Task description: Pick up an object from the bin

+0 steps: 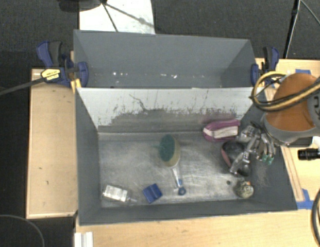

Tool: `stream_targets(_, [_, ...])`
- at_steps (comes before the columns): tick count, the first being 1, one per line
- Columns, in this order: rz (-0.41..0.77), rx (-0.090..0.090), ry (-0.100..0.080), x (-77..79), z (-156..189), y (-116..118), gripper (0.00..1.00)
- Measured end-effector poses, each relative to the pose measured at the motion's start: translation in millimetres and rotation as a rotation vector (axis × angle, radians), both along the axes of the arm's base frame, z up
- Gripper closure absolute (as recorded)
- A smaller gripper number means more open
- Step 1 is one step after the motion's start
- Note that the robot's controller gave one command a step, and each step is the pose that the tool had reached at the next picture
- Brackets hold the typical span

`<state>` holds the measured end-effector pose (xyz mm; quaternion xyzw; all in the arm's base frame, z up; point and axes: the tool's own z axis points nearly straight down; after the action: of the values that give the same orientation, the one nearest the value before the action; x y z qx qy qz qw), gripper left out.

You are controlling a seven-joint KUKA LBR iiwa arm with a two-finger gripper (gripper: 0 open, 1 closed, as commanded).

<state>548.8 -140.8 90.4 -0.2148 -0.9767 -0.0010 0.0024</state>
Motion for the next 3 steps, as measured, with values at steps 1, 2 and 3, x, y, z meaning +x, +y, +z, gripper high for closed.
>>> stream_targets(1, [0.001, 0.0, 0.0, 0.0, 0.0, 0.0, 1.0])
stream_targets(2, [0.001, 0.0, 0.0, 0.0, 0.0, 0.0, 1.0])
stream_targets(3, [0.002, 0.0, 0.0, 0.0, 0.0, 0.0, 1.0])
